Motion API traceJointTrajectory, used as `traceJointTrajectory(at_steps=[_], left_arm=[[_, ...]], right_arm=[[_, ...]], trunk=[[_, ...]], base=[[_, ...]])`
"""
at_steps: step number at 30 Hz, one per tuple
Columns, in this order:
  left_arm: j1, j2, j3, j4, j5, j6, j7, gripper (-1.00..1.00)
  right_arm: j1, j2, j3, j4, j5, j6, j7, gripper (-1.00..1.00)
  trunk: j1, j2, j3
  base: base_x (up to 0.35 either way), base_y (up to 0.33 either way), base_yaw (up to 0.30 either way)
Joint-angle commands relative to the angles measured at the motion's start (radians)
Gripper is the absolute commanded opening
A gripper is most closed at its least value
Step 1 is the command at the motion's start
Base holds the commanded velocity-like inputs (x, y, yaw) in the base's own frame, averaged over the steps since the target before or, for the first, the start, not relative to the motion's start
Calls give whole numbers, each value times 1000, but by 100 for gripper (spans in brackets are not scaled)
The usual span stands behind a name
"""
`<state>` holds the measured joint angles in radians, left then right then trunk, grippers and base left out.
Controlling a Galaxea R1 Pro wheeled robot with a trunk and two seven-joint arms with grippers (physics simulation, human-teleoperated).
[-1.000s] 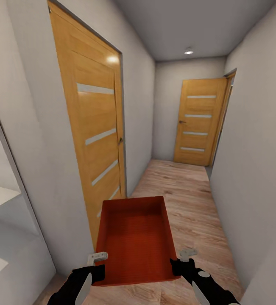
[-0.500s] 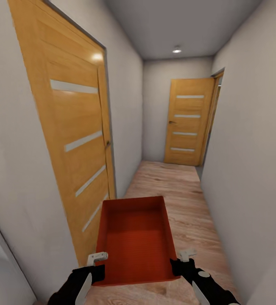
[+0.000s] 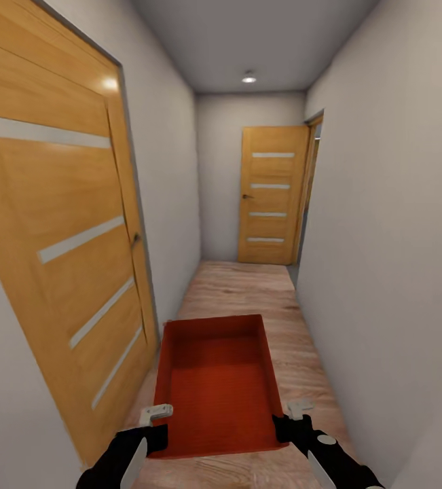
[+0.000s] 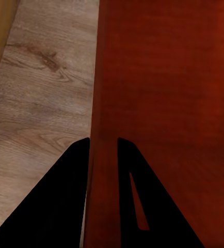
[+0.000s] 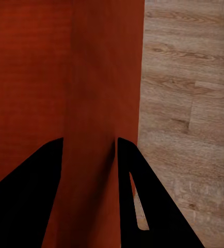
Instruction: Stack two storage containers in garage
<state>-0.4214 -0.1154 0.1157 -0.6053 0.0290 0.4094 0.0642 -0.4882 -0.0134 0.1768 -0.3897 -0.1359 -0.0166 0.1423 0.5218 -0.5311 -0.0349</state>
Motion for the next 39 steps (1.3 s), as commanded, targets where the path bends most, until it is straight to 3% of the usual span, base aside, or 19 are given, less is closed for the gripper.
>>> traceJointTrajectory(at_steps=[1, 20, 29, 39], left_arm=[[0, -1, 1, -4, -73, -23, 29, -100], [0, 7, 1, -4, -72, -23, 29, -100], [0, 6, 1, -4, -72, -23, 29, -100], [0, 6, 1, -4, -71, -23, 29, -100]], right_arm=[[-1, 0, 21, 3, -13, -2, 3, -100], [-1, 0, 21, 3, -13, -2, 4, -100], [-1, 0, 21, 3, -13, -2, 4, -100], [-1, 0, 21, 3, -13, -2, 6, -100]], trunk=[[1, -2, -2], [1, -2, -2], [1, -2, -2], [1, -2, -2]], base=[[325, 0, -239], [325, 46, -14], [324, 1, -200], [324, 0, -28]])
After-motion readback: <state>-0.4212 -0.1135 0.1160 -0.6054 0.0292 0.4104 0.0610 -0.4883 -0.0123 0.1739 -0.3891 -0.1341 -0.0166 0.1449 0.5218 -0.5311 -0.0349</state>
